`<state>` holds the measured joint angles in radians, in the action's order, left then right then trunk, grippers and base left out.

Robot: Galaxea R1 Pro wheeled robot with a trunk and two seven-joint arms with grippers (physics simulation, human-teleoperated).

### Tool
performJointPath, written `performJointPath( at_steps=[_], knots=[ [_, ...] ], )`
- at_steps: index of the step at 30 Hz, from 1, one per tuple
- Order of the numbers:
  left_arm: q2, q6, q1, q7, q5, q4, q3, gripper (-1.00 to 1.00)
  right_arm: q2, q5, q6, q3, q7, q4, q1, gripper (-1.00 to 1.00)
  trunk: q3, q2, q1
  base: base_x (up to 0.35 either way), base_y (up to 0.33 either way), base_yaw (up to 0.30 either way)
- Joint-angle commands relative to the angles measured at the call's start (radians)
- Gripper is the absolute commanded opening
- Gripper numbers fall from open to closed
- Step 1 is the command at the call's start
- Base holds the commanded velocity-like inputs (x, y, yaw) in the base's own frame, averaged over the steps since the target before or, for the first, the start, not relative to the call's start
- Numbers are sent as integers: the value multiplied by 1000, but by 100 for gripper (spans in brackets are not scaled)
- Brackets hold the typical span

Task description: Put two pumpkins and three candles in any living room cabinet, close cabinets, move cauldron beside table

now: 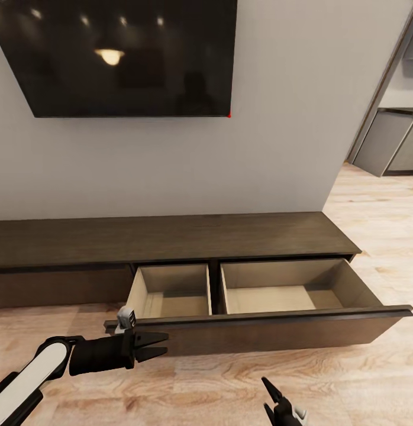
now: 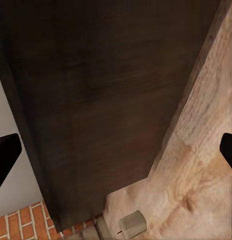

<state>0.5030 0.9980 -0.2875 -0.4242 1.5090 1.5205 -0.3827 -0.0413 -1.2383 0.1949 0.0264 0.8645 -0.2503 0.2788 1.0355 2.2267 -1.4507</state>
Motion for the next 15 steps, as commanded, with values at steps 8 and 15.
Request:
performJointPath(
  at_steps=[8,15],
  knots=[
    [3,-1,5,1,-11,1,-1,100,-7,-7,10,3,-123,-2,0,100,1,0,0,-22,0,0],
    [4,-2,7,8,-16,0,-1,100,-12,-7,12,3,-139,-1,0,100,1,0,0,-2,0,0]
  ],
)
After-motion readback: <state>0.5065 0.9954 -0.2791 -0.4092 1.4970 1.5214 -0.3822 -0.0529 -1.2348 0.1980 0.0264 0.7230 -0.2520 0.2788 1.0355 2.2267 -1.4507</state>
